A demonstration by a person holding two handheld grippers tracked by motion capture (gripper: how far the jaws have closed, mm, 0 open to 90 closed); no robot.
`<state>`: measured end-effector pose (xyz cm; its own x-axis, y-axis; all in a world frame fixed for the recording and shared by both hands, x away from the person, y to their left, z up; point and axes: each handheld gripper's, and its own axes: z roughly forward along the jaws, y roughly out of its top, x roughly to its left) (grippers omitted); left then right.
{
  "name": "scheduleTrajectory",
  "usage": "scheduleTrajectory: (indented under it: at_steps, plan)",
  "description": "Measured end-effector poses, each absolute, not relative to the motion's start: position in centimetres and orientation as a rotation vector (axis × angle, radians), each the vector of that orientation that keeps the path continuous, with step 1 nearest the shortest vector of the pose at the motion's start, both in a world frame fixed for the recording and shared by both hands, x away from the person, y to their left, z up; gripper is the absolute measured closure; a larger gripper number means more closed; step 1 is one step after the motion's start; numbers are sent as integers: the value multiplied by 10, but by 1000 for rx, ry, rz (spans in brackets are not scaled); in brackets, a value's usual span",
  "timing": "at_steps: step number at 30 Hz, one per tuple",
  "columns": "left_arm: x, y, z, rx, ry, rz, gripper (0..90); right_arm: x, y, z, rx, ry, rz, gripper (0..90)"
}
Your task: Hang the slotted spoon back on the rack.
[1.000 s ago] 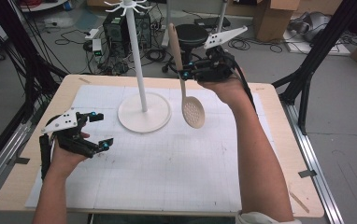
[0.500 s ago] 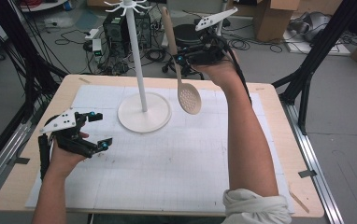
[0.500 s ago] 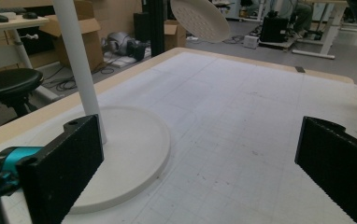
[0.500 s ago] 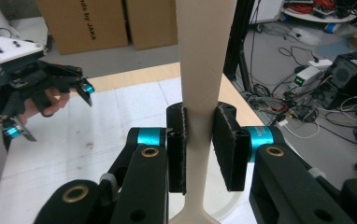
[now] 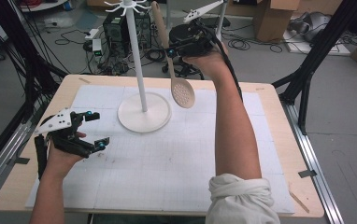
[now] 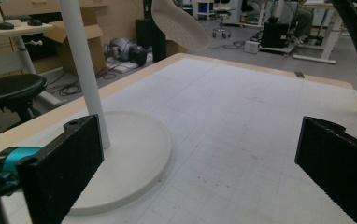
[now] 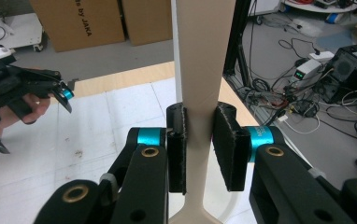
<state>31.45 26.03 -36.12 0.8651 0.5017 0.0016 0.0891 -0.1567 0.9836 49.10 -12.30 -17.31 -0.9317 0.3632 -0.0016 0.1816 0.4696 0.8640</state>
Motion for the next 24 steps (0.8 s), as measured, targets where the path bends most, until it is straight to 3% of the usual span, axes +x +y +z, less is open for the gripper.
scheduleTrajectory:
  at_steps: [24]
  plan:
    - [313,263,-360,1697,460,393,17,495,-101,-180,453,2582,1435,761]
